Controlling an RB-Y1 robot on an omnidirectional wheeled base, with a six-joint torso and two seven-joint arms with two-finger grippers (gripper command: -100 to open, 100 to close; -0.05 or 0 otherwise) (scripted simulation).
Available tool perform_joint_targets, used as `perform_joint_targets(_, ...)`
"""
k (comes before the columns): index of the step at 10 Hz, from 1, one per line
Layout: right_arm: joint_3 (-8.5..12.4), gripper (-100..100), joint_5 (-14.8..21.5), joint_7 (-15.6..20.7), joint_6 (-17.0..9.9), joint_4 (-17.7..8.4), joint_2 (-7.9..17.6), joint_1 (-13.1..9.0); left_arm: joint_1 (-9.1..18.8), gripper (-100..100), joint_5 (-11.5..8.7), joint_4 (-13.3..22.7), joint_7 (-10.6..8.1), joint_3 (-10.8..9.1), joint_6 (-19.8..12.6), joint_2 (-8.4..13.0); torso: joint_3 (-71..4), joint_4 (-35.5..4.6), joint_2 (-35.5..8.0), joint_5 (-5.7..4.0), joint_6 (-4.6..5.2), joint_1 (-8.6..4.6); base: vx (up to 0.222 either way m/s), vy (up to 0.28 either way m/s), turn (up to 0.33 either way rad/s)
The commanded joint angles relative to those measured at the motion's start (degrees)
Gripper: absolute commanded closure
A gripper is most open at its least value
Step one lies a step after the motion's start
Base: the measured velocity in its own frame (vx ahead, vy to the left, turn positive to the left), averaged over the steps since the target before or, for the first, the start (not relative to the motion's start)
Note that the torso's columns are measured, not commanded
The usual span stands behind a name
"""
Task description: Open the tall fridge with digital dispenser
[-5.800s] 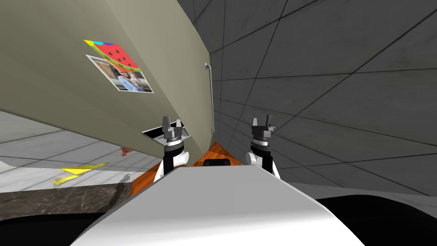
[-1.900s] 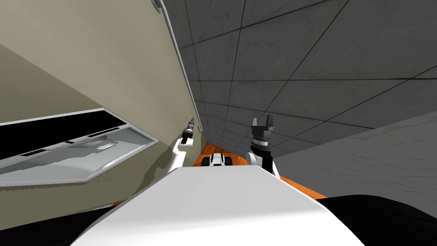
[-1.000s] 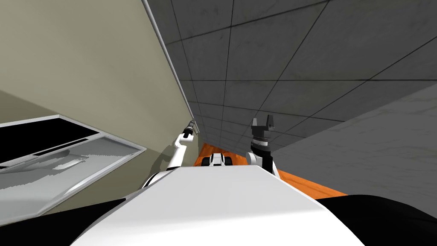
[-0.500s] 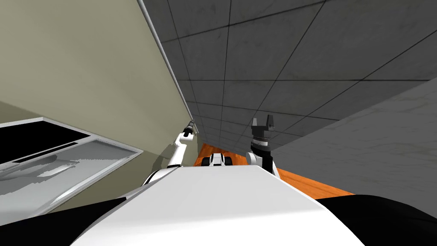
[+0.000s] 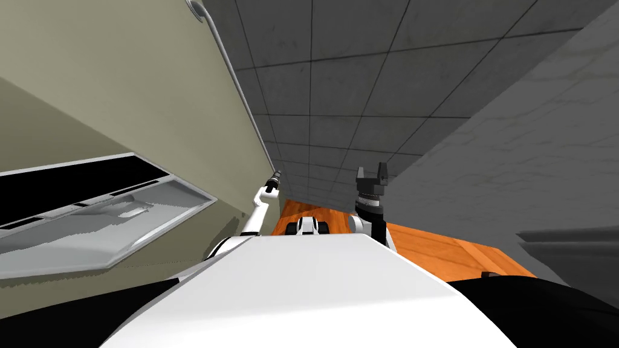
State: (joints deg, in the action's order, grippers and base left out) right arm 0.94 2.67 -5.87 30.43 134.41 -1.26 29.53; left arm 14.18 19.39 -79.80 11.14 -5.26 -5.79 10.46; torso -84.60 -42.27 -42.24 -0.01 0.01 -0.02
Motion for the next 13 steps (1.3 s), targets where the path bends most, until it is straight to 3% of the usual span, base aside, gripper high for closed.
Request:
perform_joint_targets(1, 0.00, 0, 0.00, 0.00, 0.00, 0.00, 0.00, 0.00, 0.93, 100, -0.10, -0.02, 0.06, 3.25, -0.41, -0.82, 0.00, 0.01, 0.00, 0.00, -0.01, 0.00, -0.268, 0.036, -0.136)
perform_joint_targets(4, 0.00, 0, 0.00, 0.00, 0.00, 0.00, 0.00, 0.00, 1.73, 100, -0.38, -0.19, 0.07, 7.02, -0.70, -1.50, 0.02, -0.01, -0.03, -0.01, -0.01, -0.06, -0.252, -0.003, -0.161)
perform_joint_targets(5, 0.00, 0, 0.00, 0.00, 0.00, 0.00, 0.00, 0.01, 1.18, 100, -0.22, -0.62, 0.16, 6.26, -0.83, -1.51, -0.02, 0.01, 0.05, -0.03, 0.00, -0.08, -0.103, -0.012, -0.042)
perform_joint_targets(6, 0.01, 0, 0.00, 0.00, 0.00, 0.01, 0.00, 0.03, 1.91, -100, -0.57, 0.10, -0.04, 5.23, -2.60, -0.92, -0.21, 0.09, 0.38, 0.00, -0.06, 0.05, 0.069, 0.004, 0.086)
perform_joint_targets(13, 0.02, 0, 0.00, 0.00, 0.01, 0.01, 0.01, 0.05, 3.67, -100, -1.56, 2.08, -0.60, 1.99, -7.90, 0.73, 0.13, -0.06, -0.22, 0.00, 0.00, -0.02, 0.134, 0.021, 0.055)
